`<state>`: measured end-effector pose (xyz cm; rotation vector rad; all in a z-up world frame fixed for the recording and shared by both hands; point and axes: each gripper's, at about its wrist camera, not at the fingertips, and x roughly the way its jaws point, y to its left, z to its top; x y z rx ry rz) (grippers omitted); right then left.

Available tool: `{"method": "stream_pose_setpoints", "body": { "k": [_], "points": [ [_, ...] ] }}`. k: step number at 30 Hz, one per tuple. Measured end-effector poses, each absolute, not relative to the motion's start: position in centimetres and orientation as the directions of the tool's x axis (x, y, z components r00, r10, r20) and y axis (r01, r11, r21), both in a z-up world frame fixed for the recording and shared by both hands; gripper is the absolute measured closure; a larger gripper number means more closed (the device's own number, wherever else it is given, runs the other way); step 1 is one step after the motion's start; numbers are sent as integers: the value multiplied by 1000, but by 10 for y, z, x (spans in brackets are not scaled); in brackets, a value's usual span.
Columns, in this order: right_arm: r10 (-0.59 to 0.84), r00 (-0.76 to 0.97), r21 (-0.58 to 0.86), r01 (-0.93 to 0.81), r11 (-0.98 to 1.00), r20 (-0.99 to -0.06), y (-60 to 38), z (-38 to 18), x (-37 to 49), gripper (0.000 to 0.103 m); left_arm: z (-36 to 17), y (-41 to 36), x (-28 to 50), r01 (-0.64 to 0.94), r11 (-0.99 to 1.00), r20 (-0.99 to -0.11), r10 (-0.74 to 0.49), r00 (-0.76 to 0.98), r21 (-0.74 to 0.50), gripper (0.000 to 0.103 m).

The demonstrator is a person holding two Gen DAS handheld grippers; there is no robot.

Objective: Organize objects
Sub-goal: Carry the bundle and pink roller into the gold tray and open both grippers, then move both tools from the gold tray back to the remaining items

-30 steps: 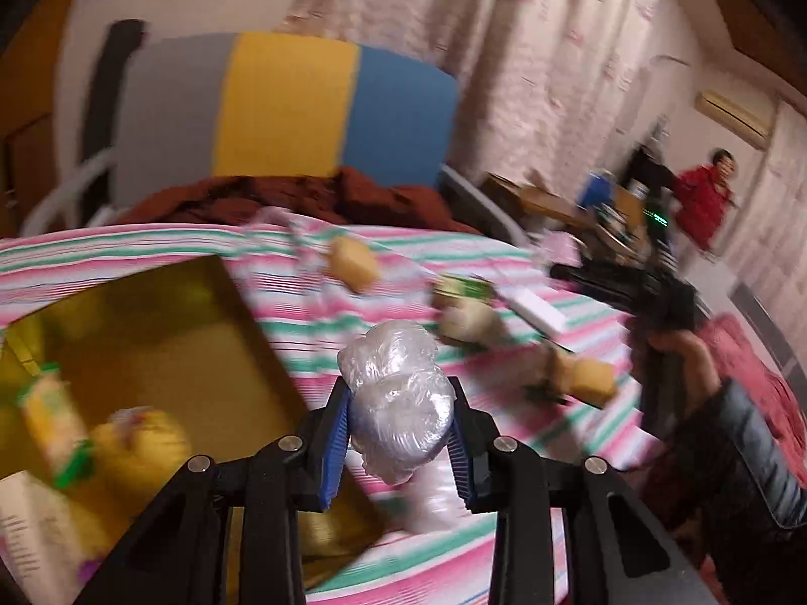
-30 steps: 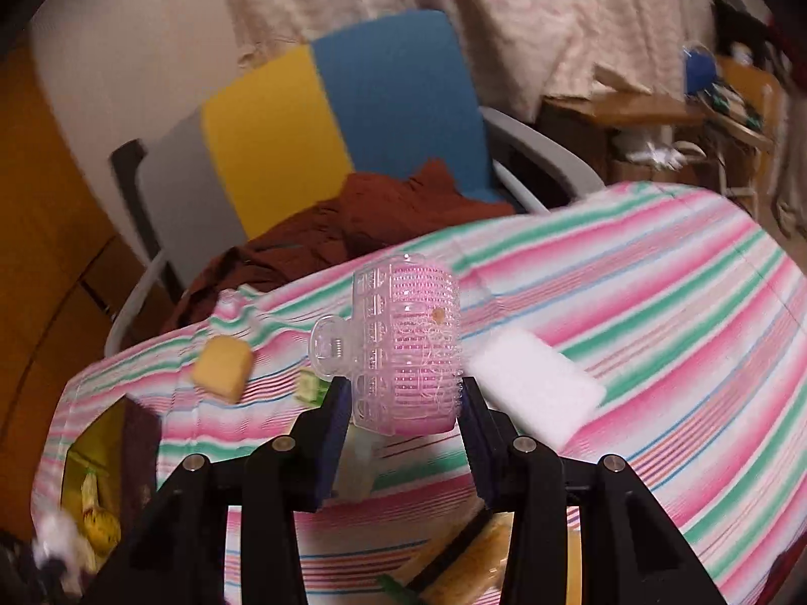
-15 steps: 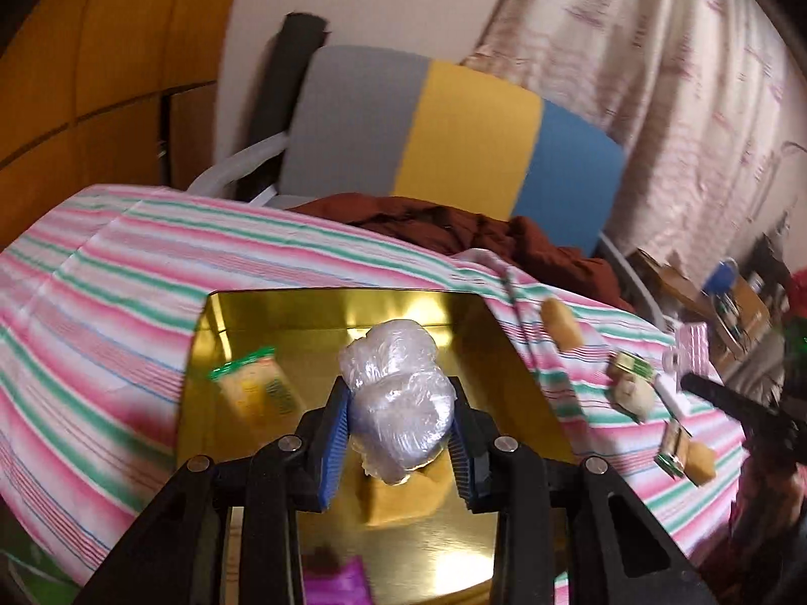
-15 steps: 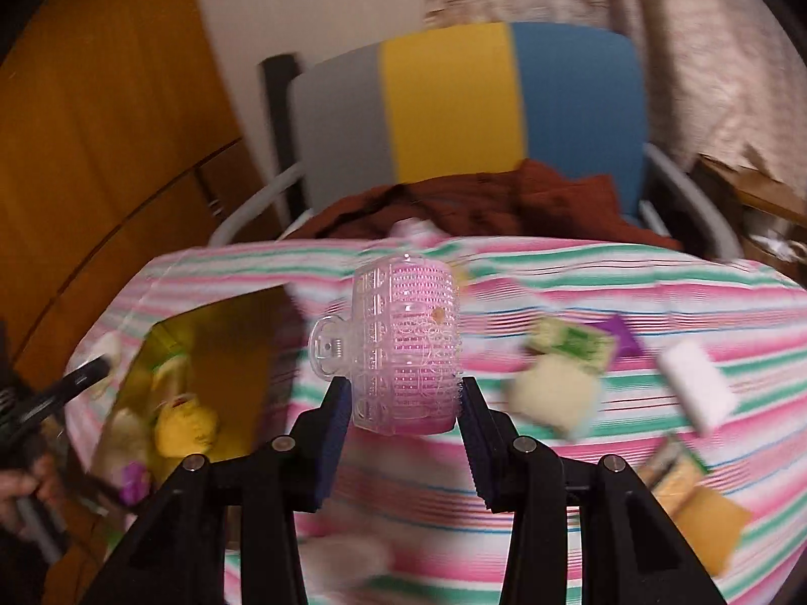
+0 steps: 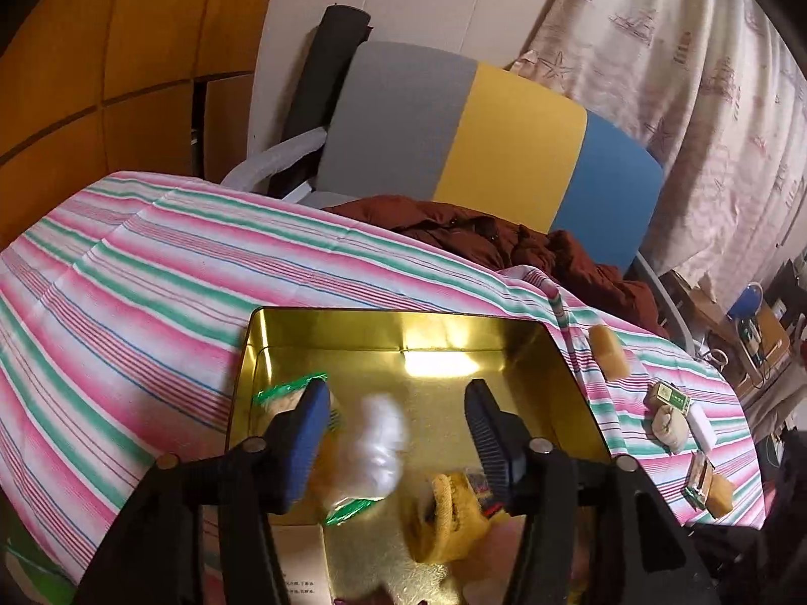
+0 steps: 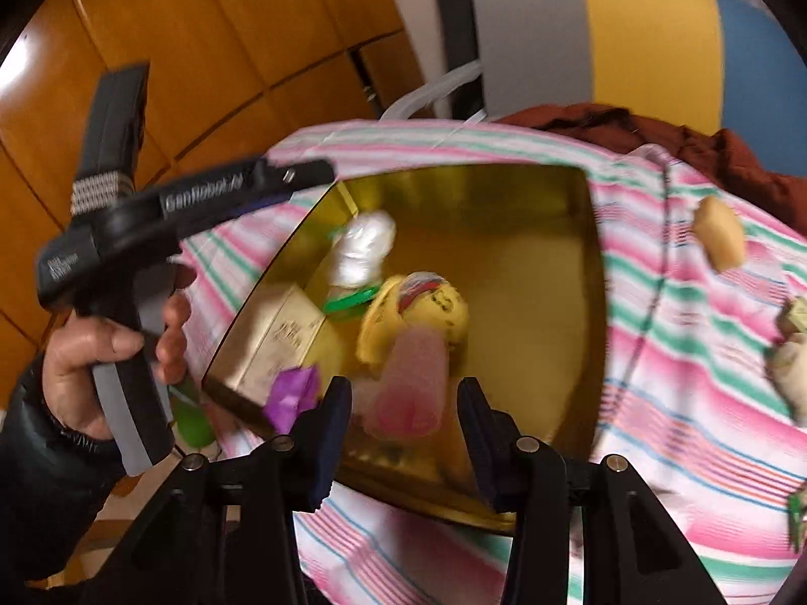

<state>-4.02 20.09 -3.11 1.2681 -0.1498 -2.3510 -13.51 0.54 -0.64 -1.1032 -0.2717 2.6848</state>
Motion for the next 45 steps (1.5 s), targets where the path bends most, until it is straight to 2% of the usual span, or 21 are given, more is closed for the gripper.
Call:
{"method": "stream_pose_setpoints", "body": {
  "k": [4,6,14,16,18,20,24,35,45],
  "points": [
    [-441,-443,299,356,-886,-781,189,-41,-36,56,-9,-6,-123,-105,-957,-662,264,-701,-270,46],
    [-426,-443,282,354,-892,-789,187,-43,-33,47,-10,-8,-117,-96,-962,-665,246,-705,-254,46],
    [-338,-503,205,301,-931,-795,189,-37,-24,27,-13,-3,-83,-87,-983,-670,174,-722,-161,46],
    [-330,-520,201,290,-936,-788,191,-33,-22,25,-12,1,-75,-92,-987,-664,155,-731,-130,46],
    [-330,-533,207,279,-938,-779,194,-30,-21,17,-11,6,-70,-101,-990,-662,143,-736,-101,46],
    [-318,-552,202,263,-944,-770,195,-26,-20,13,-11,10,-64,-109,-991,-661,135,-738,-81,46],
    [-293,-576,189,235,-953,-763,199,-22,-18,9,-13,17,-57,-124,-990,-665,132,-735,-60,46],
    [-183,-646,108,155,-982,-741,213,-16,-10,4,-16,36,-46,-174,-984,-675,156,-722,-41,46],
    [-134,-658,132,53,-990,-741,243,-17,-10,0,-15,53,-39,-237,-971,-673,196,-713,-31,46]
  ]
}}
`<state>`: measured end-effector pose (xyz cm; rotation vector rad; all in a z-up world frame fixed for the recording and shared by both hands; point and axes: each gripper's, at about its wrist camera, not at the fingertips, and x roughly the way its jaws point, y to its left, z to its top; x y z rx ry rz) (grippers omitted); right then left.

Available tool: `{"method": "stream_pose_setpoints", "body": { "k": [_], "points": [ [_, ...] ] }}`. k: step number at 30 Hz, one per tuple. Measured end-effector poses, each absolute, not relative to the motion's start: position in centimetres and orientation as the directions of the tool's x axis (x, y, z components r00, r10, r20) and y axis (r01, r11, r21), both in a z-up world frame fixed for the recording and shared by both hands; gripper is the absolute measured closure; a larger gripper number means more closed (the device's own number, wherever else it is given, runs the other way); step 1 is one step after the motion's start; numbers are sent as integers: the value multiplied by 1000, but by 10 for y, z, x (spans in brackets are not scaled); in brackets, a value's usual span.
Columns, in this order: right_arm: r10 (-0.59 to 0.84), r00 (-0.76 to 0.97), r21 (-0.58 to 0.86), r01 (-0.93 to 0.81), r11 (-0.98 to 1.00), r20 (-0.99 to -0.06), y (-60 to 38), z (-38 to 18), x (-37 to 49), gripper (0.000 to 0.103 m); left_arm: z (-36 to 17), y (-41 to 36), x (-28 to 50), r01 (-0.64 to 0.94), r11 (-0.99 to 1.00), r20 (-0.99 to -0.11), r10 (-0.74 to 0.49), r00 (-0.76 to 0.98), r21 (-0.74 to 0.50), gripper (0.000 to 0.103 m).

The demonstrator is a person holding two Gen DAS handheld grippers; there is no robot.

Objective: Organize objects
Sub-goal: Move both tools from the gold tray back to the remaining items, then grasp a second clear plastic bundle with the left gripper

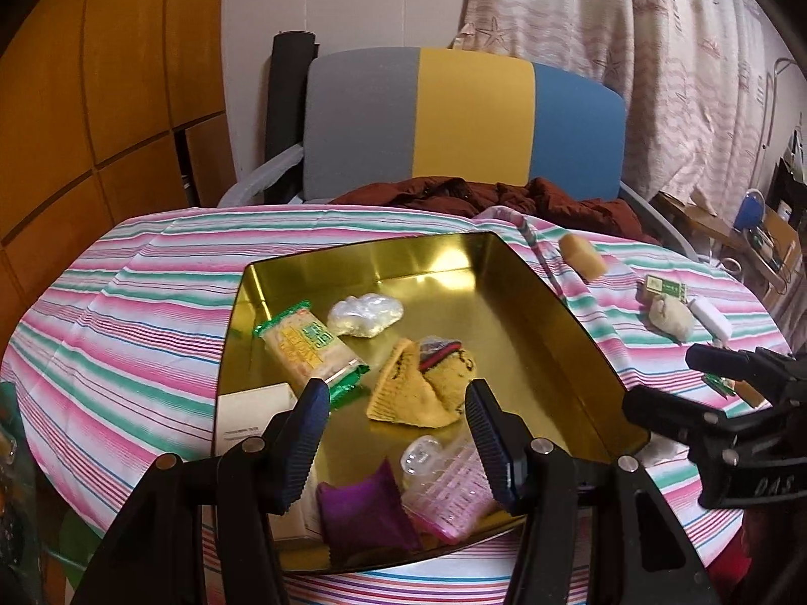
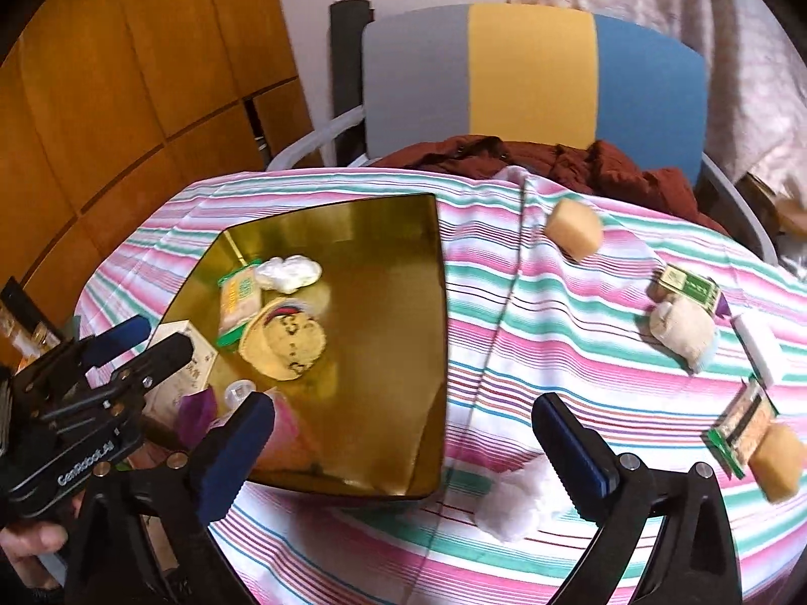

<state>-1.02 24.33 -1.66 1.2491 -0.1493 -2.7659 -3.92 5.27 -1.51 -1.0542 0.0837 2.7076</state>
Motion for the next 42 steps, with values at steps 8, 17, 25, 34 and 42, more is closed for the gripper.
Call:
{"method": "stream_pose_setpoints", "body": {
  "k": [8,17,25,34,42],
  "points": [
    [-80,-645,119,-17,-993,-760,268,-23,-8,0,-18,63,-36,-283,-958,-683,231,-693,-37,46],
    [22,-612,112,-181,-977,-791,335,-27,-7,0,-16,86,-31,-353,-935,-691,273,-670,-26,46],
    [153,-611,100,-359,-928,-777,427,-11,1,0,-11,120,-21,-461,-887,-687,343,-641,-13,46],
    [155,-597,227,-514,-827,-787,494,-27,12,0,-13,189,0,-664,-748,-694,465,-549,24,46],
    [145,-615,248,-507,-826,-775,495,-25,14,0,-35,247,3,-769,-635,-751,473,-462,74,46]
  ]
}}
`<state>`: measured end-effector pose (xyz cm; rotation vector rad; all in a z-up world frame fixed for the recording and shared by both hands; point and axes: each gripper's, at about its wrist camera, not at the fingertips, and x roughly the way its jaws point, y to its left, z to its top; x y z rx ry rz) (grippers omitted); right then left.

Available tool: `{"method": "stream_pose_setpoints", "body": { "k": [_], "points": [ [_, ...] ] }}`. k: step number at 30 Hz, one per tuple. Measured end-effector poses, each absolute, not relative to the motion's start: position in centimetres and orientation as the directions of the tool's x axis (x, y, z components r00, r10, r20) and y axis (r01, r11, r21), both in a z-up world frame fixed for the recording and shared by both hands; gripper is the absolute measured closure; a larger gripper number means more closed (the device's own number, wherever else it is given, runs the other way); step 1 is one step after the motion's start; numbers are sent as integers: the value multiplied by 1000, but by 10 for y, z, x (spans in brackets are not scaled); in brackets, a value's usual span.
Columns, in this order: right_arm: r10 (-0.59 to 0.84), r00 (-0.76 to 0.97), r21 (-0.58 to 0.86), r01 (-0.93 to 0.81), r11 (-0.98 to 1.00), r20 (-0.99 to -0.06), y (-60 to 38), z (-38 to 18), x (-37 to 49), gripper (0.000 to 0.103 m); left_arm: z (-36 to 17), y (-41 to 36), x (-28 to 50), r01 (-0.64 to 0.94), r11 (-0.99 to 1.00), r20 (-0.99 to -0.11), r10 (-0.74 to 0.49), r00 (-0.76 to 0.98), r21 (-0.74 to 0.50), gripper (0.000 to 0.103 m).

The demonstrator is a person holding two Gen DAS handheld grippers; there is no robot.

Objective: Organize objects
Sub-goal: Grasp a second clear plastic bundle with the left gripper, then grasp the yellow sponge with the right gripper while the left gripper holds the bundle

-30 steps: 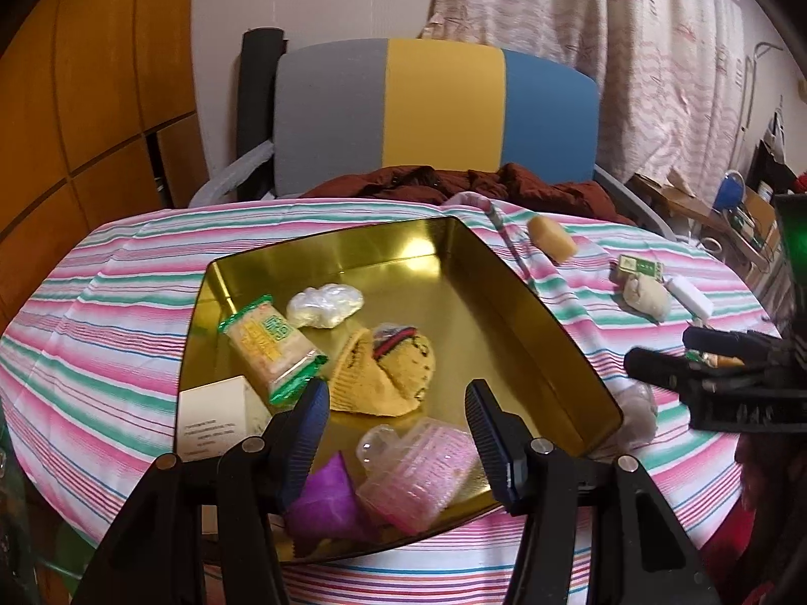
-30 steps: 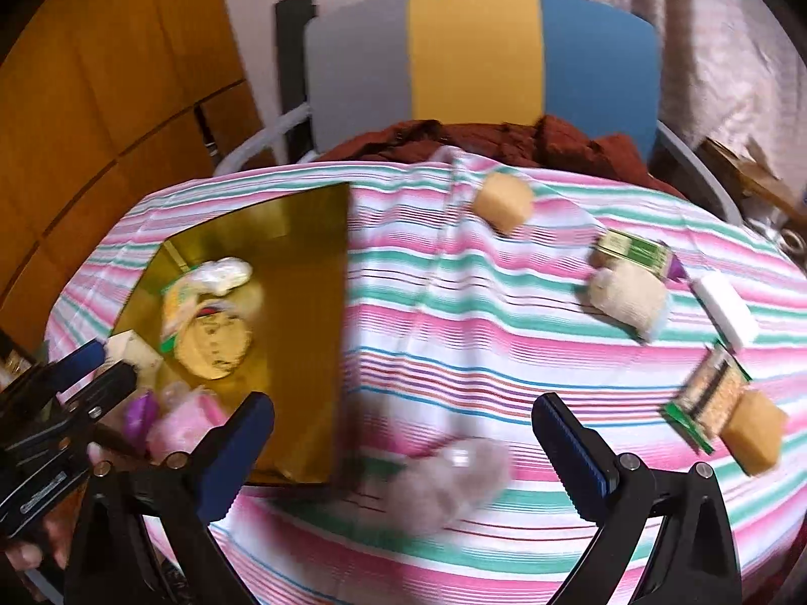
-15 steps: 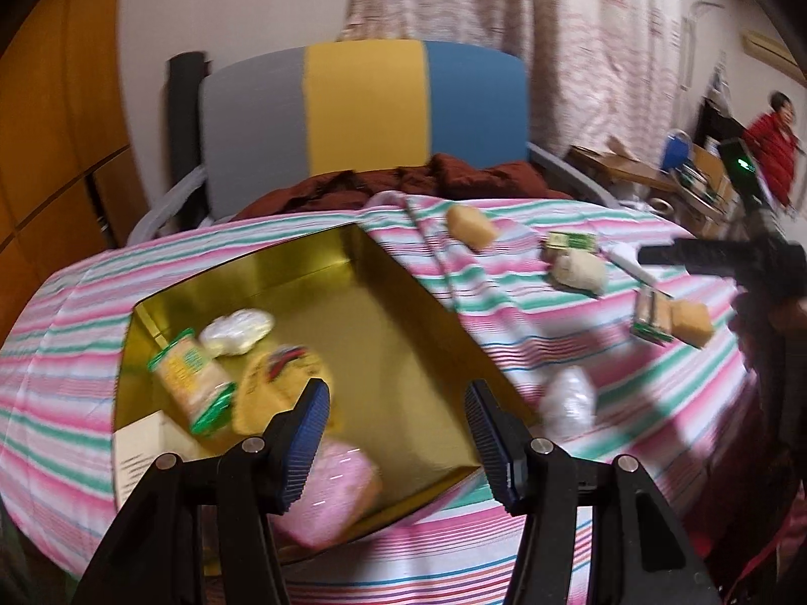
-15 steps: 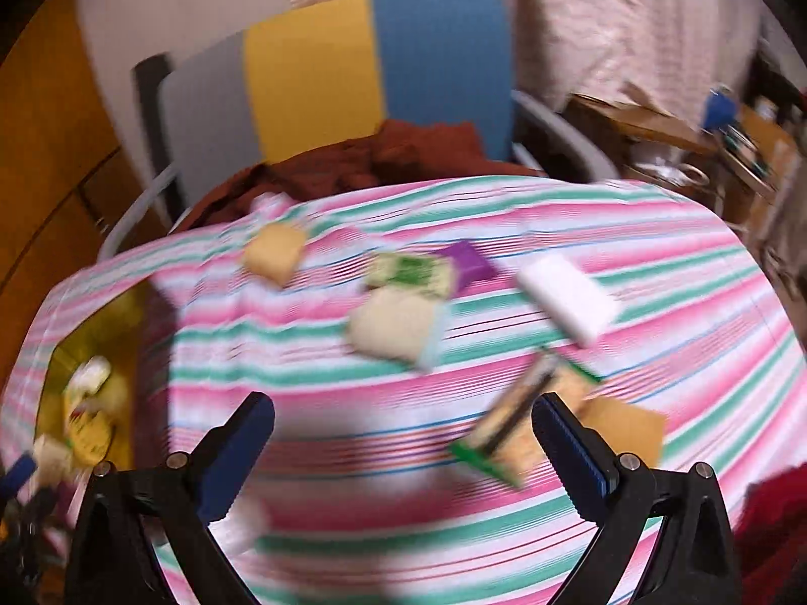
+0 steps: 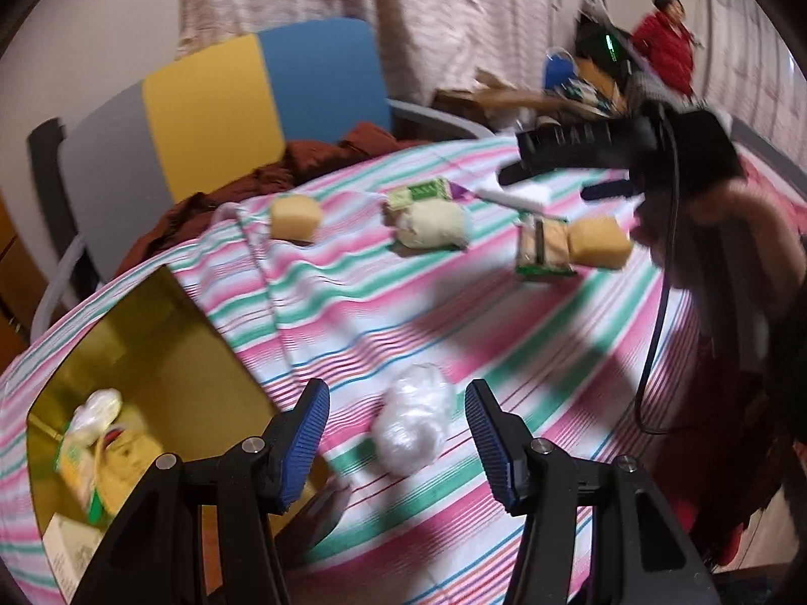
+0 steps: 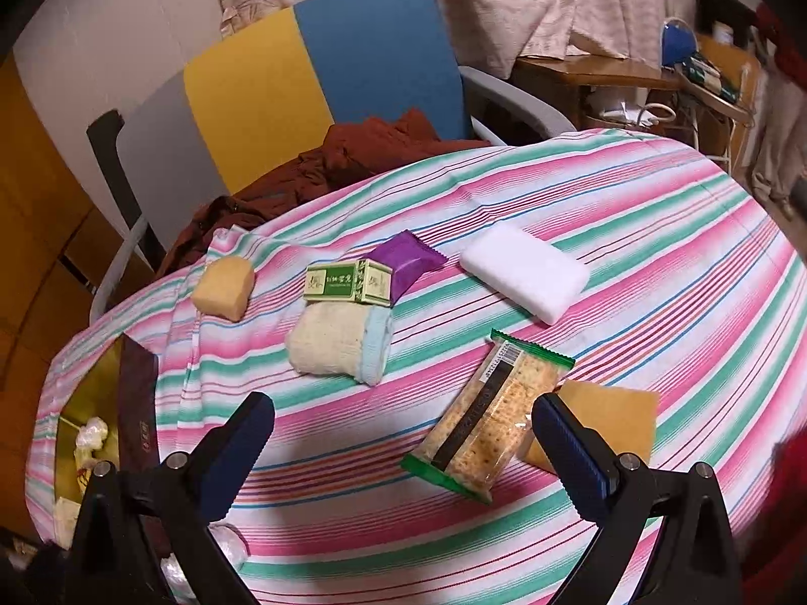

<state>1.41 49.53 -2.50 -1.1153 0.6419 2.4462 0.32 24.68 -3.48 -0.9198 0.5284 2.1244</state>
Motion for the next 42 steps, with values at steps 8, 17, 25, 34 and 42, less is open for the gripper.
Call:
{"method": "stream_pose_setpoints", "body": {
  "k": [8,17,25,34,42],
  "points": [
    [190,-649,376,-627,-682,-736,537,-20,41,0,-76,291,-11,-800,-576,-839,344,-422,166,46],
    [158,-628,477,-709,-520,-762,576,-38,57,0,-90,291,3,-822,-558,-827,407,-388,111,68],
    [238,-571,421,-776,-470,-786,587,-41,68,0,-99,286,1,-813,-581,-815,456,-357,31,67],
    [178,-364,255,-859,-445,-914,594,-80,56,1,-102,282,0,-813,-582,-794,491,-358,7,67],
    [156,-301,184,-840,-511,-941,586,-93,44,39,-103,280,-1,-812,-584,-787,504,-356,-7,67]
  ]
}}
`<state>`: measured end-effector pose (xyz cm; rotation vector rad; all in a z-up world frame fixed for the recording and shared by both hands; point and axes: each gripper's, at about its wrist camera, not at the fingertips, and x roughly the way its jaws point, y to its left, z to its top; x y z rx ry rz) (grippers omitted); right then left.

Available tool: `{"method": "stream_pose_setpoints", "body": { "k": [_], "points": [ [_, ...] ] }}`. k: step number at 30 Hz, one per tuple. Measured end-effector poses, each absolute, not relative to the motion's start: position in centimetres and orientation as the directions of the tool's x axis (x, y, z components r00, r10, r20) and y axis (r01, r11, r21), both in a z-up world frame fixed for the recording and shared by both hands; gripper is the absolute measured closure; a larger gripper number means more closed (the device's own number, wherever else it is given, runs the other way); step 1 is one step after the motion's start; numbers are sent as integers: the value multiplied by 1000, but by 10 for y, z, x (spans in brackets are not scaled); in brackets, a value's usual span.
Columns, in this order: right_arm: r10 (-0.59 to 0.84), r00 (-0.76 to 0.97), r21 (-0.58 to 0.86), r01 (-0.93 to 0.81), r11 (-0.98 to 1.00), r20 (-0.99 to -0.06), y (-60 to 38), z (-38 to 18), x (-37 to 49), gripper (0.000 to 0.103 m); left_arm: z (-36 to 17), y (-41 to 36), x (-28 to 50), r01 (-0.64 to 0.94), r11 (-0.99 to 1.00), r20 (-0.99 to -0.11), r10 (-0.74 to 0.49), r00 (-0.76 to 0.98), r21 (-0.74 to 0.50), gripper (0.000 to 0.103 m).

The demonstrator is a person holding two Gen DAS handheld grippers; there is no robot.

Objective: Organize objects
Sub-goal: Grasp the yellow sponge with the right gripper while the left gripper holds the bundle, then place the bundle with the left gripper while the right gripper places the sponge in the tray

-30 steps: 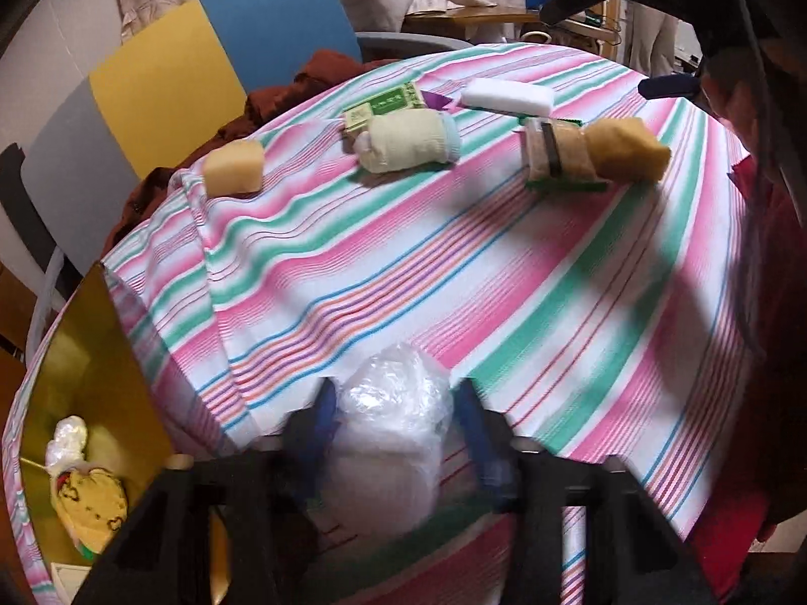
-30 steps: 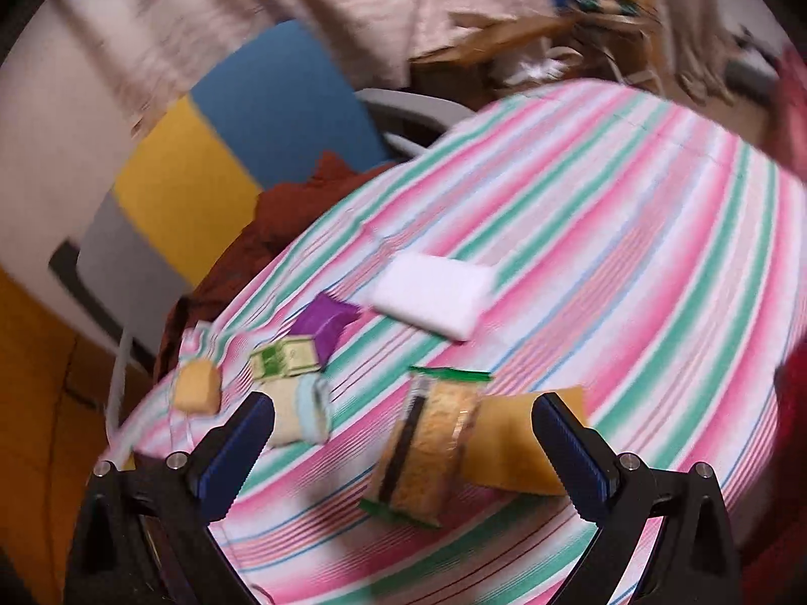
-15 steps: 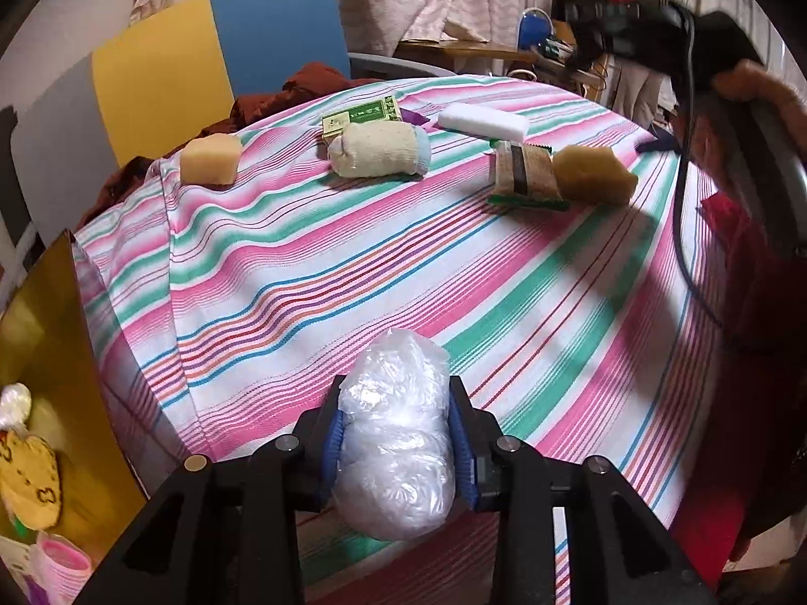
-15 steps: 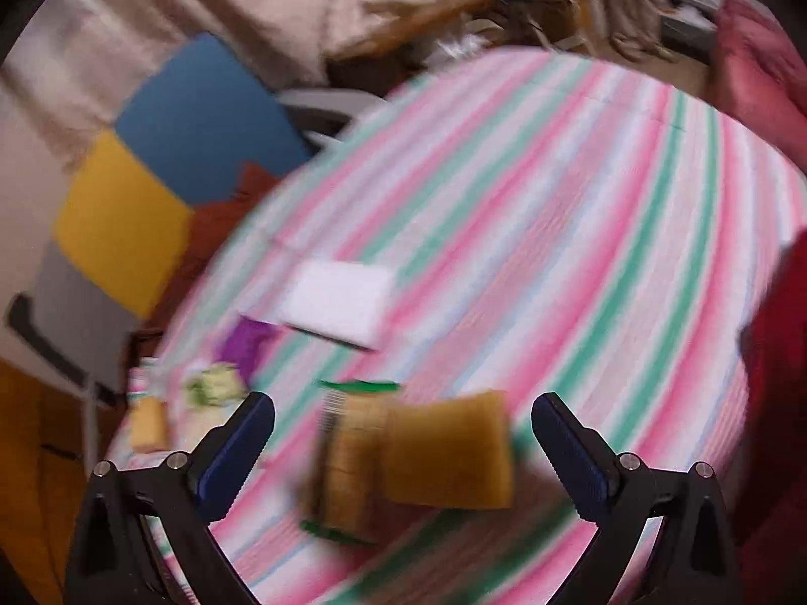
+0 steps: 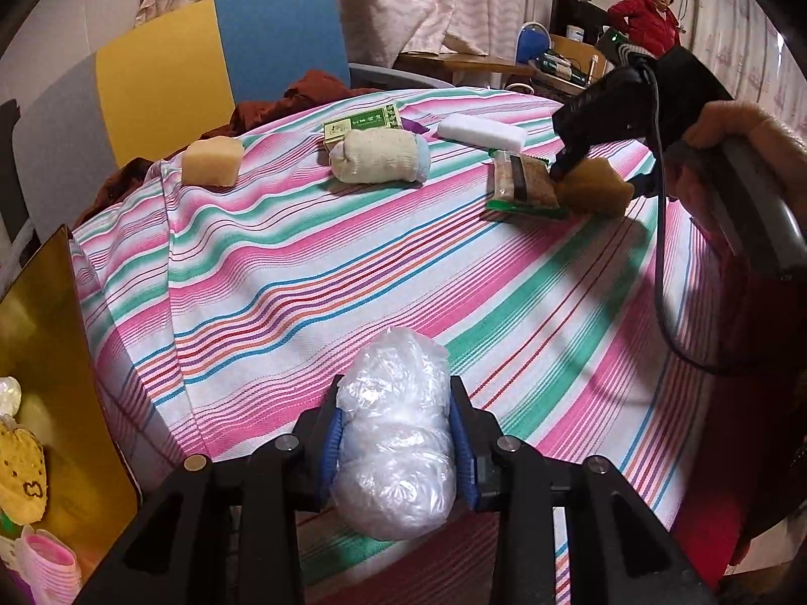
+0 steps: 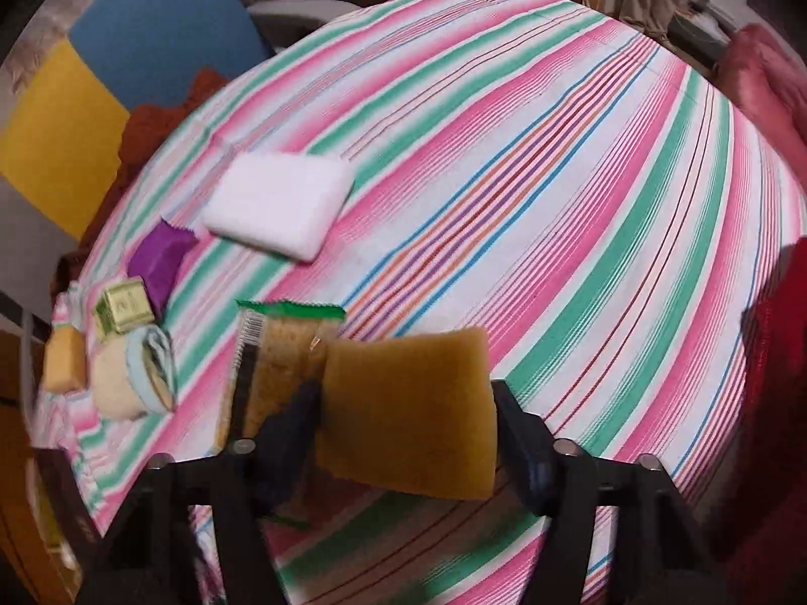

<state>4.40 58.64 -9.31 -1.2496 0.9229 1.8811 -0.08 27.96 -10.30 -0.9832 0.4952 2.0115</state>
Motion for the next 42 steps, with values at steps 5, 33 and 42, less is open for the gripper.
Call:
{"method": "stream_pose_setpoints", "body": {
  "k": [5,33,42],
  "points": [
    [215,-346,209,-851,-482,-913,587,-81,56,42,-102,279,-1,-807,-590,-786,506,-357,-13,67],
    [-34,-688,356,-332,-874,-725,457,-11,-3,42,-5,152,-46,-530,-833,-664,487,-567,-158,67],
    [-201,-636,330,-90,-940,-745,348,-8,-62,42,-1,56,-94,-244,-962,-656,261,-708,-119,67]
  ]
}}
